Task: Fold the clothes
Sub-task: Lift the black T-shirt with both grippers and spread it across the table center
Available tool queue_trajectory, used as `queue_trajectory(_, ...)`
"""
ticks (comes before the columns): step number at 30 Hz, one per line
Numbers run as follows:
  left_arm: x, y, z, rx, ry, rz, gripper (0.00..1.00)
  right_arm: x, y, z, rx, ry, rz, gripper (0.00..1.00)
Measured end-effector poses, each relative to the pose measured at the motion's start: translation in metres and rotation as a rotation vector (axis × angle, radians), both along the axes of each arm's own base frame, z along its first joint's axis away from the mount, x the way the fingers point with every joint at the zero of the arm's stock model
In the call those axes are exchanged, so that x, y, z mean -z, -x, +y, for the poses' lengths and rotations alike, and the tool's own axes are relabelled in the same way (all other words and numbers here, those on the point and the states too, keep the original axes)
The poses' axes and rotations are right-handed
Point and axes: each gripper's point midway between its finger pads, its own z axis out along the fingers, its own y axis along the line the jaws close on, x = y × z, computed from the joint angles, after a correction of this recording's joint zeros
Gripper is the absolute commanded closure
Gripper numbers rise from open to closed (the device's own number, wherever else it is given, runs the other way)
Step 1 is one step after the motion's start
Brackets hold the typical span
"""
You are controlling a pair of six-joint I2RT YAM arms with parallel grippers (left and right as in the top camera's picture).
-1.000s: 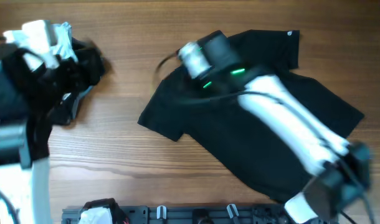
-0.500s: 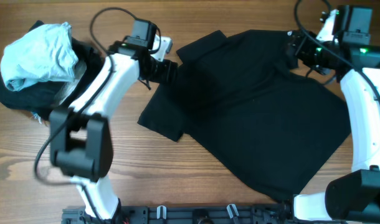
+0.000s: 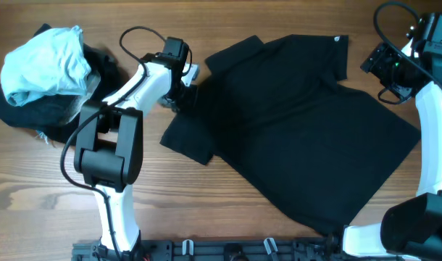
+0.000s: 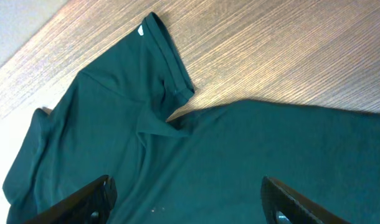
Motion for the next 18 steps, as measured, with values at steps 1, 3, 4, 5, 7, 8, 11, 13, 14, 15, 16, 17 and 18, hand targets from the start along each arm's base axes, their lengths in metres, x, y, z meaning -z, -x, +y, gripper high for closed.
queue_trajectory(1,0.001,0.005,0.011,-0.049,-0.054,0.022,0.96,0.003,0.0,0.0,0.001,-0.003,0.009,0.2)
queue_trajectory(3,-0.001,0.018,0.05,-0.189,-0.221,0.071,0.96,0.016,0.004,0.001,0.0,-0.015,0.061,0.2)
queue_trajectory(4,-0.002,0.025,0.068,-0.246,-0.279,0.094,0.96,0.026,0.008,0.002,-0.002,-0.024,0.1,0.2)
queue_trajectory(5,-0.002,0.031,0.092,-0.326,-0.332,0.123,0.96,0.039,0.012,0.003,-0.002,-0.035,0.145,0.2)
queue_trajectory(7,-0.002,0.039,0.132,-0.476,-0.366,0.166,0.96,0.078,0.021,0.005,-0.001,-0.066,0.271,0.2)
queue_trajectory(8,-0.002,0.041,0.148,-0.535,-0.36,0.181,0.95,0.089,0.023,0.005,0.001,-0.075,0.304,0.18)
queue_trajectory(11,0.0,0.046,0.167,-0.632,-0.296,0.219,0.7,0.137,0.03,0.001,0.026,-0.115,0.435,0.08)
queue_trajectory(13,-0.001,0.048,0.166,-0.632,-0.282,0.232,0.58,0.159,0.036,-0.004,0.047,-0.136,0.496,0.03)
queue_trajectory(14,-0.002,0.048,0.163,-0.63,-0.272,0.235,0.53,0.166,0.038,-0.006,0.051,-0.142,0.513,0.03)
queue_trajectory(15,-0.003,0.048,0.159,-0.625,-0.259,0.238,0.48,0.176,0.042,-0.009,0.065,-0.153,0.541,0.06)
queue_trajectory(16,-0.004,0.047,0.151,-0.597,-0.231,0.241,0.48,0.185,0.045,-0.011,0.075,-0.163,0.565,0.08)
queue_trajectory(17,-0.004,0.047,0.146,-0.577,-0.212,0.244,0.48,0.194,0.048,-0.013,0.082,-0.172,0.589,0.13)
queue_trajectory(18,-0.004,0.046,0.138,-0.549,-0.184,0.249,0.48,0.201,0.05,-0.014,0.087,-0.177,0.604,0.2)
